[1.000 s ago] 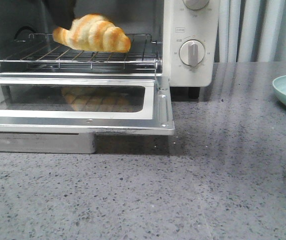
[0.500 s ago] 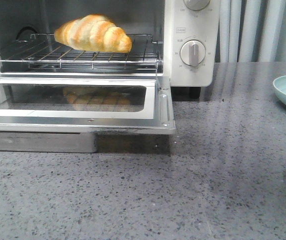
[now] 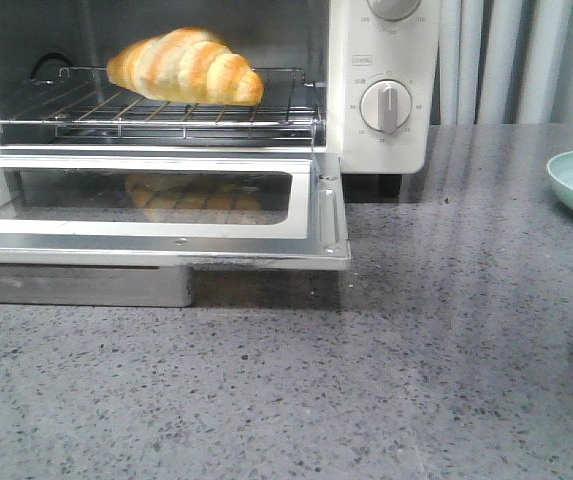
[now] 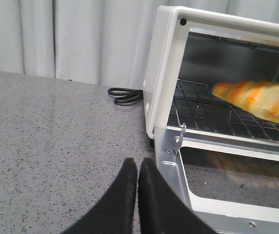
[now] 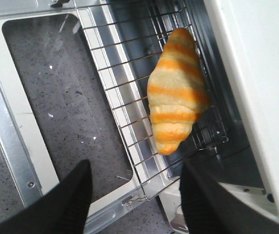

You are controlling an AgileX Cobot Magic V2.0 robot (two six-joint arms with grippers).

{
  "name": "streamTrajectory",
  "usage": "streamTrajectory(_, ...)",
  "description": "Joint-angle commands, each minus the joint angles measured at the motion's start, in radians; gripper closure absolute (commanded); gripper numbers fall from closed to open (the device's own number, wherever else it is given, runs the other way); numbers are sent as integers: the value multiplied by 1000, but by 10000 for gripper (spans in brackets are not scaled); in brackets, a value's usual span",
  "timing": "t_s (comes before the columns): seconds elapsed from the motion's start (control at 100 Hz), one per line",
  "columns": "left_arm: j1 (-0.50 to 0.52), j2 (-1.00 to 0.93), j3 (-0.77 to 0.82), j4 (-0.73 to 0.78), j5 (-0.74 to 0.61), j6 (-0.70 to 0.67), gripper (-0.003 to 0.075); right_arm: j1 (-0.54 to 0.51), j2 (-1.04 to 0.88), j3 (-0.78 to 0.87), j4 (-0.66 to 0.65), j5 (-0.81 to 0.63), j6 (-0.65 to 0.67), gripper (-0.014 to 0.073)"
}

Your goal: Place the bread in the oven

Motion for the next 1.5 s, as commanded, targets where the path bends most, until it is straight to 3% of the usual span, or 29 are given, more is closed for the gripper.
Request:
streamTrajectory(0.0,4,-16,-21,-5,-102,-2,741,-14,-83,-31,-45,58,7,289)
streamTrajectory(0.13,4,-16,-21,-5,-102,-2,741,-33,-129,-31,-45,58,49,328)
streamTrajectory(0.46,4,-16,-21,-5,-102,-2,741,-43,-211,-31,-45,58,53,558)
streamTrajectory(0.62,4,-16,-21,-5,-102,-2,741,-51,-255,-1,-45,58,56,599)
streamTrajectory(1.01,4,-16,-21,-5,-102,-2,741,-262,-505,420,-57,58,232,613)
streamTrajectory(1.3,4,-16,-21,-5,-102,-2,741,-270,-754,760,-55,53,365,613)
streamTrajectory(1.49,4,-16,-21,-5,-102,-2,741,-270,-885,919,-55,-103,367,613)
